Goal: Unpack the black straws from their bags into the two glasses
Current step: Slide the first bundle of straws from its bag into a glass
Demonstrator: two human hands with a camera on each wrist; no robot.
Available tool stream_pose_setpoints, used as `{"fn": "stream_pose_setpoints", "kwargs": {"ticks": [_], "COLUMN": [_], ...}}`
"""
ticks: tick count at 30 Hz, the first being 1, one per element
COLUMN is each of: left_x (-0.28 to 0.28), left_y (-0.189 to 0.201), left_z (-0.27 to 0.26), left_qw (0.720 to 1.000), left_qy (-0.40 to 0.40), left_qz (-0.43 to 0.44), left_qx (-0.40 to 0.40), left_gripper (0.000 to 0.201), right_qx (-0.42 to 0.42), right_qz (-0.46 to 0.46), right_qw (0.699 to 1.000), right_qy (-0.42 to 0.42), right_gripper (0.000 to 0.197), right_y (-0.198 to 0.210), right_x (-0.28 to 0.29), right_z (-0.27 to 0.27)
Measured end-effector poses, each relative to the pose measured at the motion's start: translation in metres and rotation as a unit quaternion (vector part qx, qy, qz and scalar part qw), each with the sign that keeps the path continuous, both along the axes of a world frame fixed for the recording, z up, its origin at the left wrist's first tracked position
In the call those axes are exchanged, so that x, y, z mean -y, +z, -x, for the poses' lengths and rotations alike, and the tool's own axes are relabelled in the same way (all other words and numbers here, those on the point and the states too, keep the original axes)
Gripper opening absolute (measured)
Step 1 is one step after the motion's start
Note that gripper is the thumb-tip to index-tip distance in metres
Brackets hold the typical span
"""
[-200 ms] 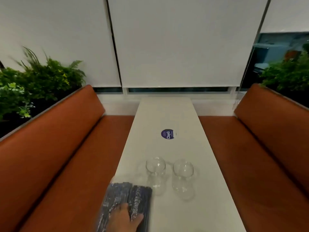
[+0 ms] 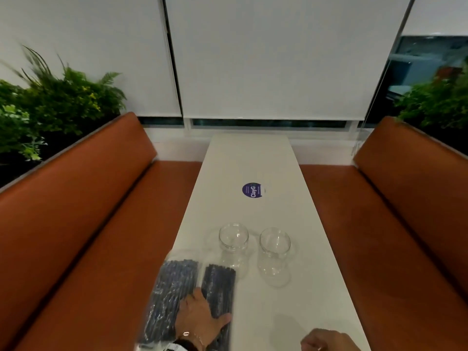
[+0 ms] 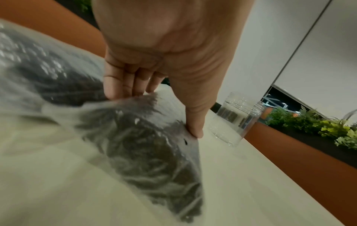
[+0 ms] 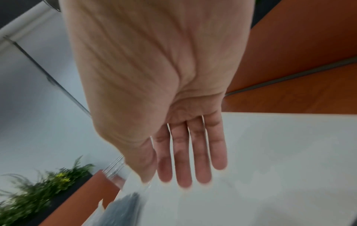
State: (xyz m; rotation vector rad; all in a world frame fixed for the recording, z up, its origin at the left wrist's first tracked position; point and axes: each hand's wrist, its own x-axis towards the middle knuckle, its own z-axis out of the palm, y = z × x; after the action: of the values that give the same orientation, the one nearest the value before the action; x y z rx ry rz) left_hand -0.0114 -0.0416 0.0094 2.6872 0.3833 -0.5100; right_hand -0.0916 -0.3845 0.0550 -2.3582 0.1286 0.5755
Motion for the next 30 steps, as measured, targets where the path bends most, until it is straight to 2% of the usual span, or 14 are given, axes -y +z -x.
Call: {"fn": "stream_pose_setpoints", "kwargs": {"ticks": [2, 4, 7, 8, 11, 13, 15, 17, 18, 20, 23, 27, 28, 30], "left_x": [0.007, 0.012, 0.011, 0.009, 0.006, 0.016, 0.024, 0.027, 0.026, 0.025, 0.037, 0.058, 0.061, 0.065], "left_y": [-0.009, -0.006, -0.009, -0.014, -0.019, -0.006, 0.006, 0.005, 0.004, 0.007, 0.017, 0.026, 0.030, 0.034], "left_z": [0.001, 0.006, 0.017, 0.021, 0.035, 0.040, 0.040, 0.039, 0.040, 0.043, 0.040, 0.031, 0.029, 0.022], "left_qw": [0.998, 0.989, 0.971, 0.965, 0.937, 0.921, 0.915, 0.908, 0.907, 0.912, 0.902, 0.885, 0.882, 0.878], "left_qy": [0.027, 0.071, 0.069, 0.053, 0.002, -0.022, -0.026, -0.049, -0.057, -0.065, -0.041, -0.026, -0.038, -0.049], "left_qz": [0.047, 0.129, 0.219, 0.246, 0.342, 0.382, 0.400, 0.413, 0.416, 0.404, 0.424, 0.453, 0.459, 0.465], "left_qx": [-0.011, -0.030, -0.067, -0.070, -0.074, -0.068, -0.053, -0.044, -0.032, -0.001, 0.065, 0.108, 0.104, 0.102], "left_gripper": [0.142, 0.136, 0.088, 0.079, 0.075, 0.071, 0.067, 0.057, 0.063, 0.079, 0.083, 0.064, 0.054, 0.047], "right_qx": [0.021, 0.019, 0.015, 0.016, -0.001, -0.052, -0.065, -0.034, -0.007, 0.060, 0.128, 0.138, 0.144, 0.153], "right_qz": [0.016, -0.015, -0.057, -0.065, -0.079, -0.148, -0.250, -0.334, -0.354, -0.359, -0.353, -0.386, -0.399, -0.417], "right_qw": [1.000, 0.999, 0.997, 0.996, 0.994, 0.984, 0.960, 0.931, 0.921, 0.914, 0.912, 0.898, 0.892, 0.883], "right_qy": [-0.012, -0.020, -0.059, -0.061, -0.074, -0.083, -0.109, -0.145, -0.163, -0.180, -0.165, -0.158, -0.157, -0.151], "right_gripper": [0.010, 0.006, 0.003, 0.008, 0.035, 0.051, 0.055, 0.040, 0.030, 0.021, 0.024, 0.016, 0.020, 0.052], "right_y": [0.005, -0.005, -0.007, -0.009, -0.008, -0.003, 0.018, 0.039, 0.049, 0.060, 0.065, 0.058, 0.052, 0.041], "right_x": [-0.034, -0.044, -0.056, -0.062, -0.082, -0.092, -0.104, -0.109, -0.111, -0.111, -0.114, -0.122, -0.122, -0.119], "right_z": [0.000, -0.003, -0.009, -0.011, -0.019, -0.028, -0.032, -0.038, -0.040, -0.044, -0.042, -0.039, -0.039, -0.038]}}
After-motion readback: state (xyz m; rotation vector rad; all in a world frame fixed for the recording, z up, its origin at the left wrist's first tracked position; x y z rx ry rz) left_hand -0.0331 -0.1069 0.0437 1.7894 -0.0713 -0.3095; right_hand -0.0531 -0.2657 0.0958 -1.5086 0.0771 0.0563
